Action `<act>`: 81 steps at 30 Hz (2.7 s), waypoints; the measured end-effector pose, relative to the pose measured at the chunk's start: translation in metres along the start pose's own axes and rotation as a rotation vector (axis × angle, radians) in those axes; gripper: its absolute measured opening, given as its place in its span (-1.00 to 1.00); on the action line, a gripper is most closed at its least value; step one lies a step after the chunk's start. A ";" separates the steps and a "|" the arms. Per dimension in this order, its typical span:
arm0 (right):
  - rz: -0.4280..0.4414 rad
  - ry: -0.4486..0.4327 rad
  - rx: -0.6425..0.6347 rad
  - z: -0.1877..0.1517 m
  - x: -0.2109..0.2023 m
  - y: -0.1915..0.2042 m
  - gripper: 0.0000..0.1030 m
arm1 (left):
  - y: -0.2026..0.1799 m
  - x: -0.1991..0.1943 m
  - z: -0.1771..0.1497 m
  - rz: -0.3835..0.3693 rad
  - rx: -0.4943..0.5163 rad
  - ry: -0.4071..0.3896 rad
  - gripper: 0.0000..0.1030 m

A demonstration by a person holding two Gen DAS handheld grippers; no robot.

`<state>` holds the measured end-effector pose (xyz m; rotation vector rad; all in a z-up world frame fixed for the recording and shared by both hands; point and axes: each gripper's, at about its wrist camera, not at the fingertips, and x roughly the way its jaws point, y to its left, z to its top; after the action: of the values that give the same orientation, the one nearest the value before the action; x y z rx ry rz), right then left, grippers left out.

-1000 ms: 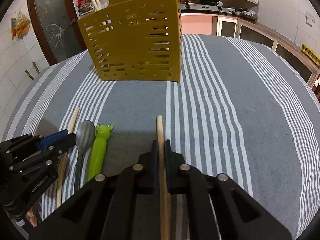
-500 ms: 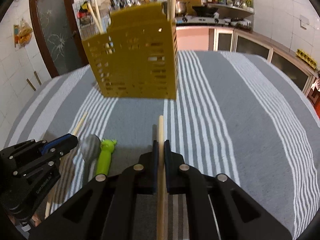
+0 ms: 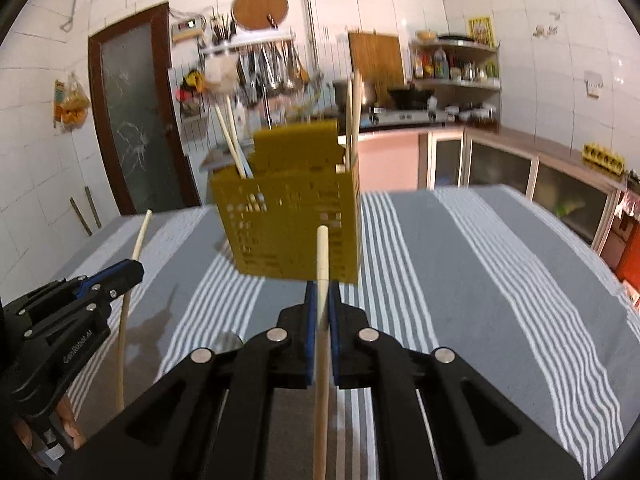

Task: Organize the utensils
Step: 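Lift both chopsticks and carry them over the yellow holder, then lower both chopsticks into the yellow holder and open both tools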

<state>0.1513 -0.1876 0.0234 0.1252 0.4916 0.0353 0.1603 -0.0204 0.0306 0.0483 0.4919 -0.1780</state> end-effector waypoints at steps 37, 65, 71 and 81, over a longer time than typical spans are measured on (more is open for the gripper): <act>-0.014 -0.270 -0.009 0.001 -0.044 0.004 -0.88 | 0.020 -0.032 0.006 -0.026 -0.060 -0.168 -0.91; -0.055 -0.423 0.013 0.119 -0.020 -0.004 -0.88 | 0.018 -0.021 0.151 -0.142 -0.082 -0.301 -0.91; -0.052 -0.495 0.055 0.169 0.017 -0.009 -0.88 | 0.005 0.000 0.195 -0.136 -0.064 -0.383 -0.91; -0.072 -0.538 0.007 0.188 0.077 -0.005 -0.89 | -0.011 0.083 0.203 -0.097 -0.062 -0.383 -0.91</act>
<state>0.3085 -0.2087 0.1510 0.1183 -0.0417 -0.0694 0.3251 -0.0623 0.1702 -0.0703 0.1174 -0.2603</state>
